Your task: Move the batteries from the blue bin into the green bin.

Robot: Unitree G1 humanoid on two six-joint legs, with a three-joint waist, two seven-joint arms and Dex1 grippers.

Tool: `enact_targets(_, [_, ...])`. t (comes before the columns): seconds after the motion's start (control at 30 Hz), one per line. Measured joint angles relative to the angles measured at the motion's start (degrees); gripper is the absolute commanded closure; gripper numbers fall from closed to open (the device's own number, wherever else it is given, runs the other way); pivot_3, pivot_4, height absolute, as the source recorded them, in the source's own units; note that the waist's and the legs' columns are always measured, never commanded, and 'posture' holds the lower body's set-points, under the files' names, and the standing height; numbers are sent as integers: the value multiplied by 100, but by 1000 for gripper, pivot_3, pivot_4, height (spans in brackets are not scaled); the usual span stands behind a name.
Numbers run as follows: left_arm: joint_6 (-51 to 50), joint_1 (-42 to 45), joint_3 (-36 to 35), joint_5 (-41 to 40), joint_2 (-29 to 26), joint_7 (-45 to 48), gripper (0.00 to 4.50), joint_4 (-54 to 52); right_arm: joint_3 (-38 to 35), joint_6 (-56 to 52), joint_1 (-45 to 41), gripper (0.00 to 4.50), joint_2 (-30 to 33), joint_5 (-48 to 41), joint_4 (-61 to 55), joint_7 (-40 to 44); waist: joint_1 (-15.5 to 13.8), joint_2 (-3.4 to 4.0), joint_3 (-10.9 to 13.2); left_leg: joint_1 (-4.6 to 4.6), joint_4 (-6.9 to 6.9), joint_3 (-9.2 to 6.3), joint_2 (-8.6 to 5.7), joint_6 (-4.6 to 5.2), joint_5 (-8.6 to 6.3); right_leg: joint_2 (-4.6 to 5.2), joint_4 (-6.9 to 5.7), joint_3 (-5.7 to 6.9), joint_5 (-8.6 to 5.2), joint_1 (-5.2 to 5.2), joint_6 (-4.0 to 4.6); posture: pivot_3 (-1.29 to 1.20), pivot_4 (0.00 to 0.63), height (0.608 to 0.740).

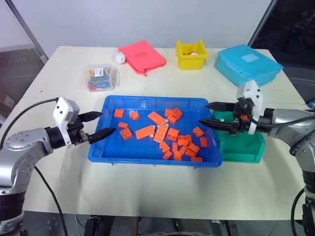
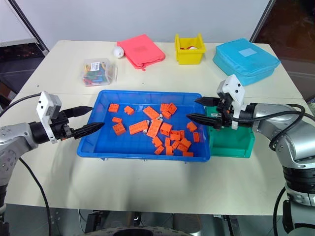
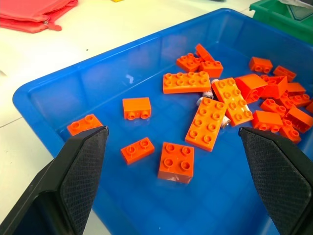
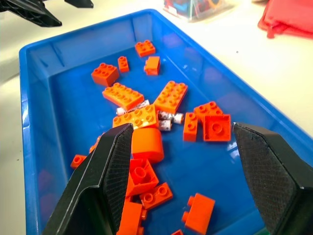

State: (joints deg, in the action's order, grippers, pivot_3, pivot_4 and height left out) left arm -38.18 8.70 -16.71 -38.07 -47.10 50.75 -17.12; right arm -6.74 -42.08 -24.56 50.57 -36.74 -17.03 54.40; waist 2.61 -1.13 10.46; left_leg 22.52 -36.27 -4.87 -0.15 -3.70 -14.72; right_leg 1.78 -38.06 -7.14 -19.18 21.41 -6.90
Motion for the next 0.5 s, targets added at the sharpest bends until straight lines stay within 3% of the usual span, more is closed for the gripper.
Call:
enact_targets(0.13, [7, -6, -1, 2, -6, 39, 37, 8, 248, 118, -277, 1165, -63, 177, 169, 53, 0, 0, 0, 0, 0, 0, 0, 0, 0, 0, 0, 0, 0, 1, 0, 0, 150, 740])
enact_targets(0.5, [23, 34, 55, 59, -193, 374, 37, 129, 1970, 1047, -1682, 1165, -1214, 1381, 1231, 559, 0, 1, 2, 2, 4, 0, 0, -1, 0, 8, 1, 13, 1, 8, 1, 0, 150, 740])
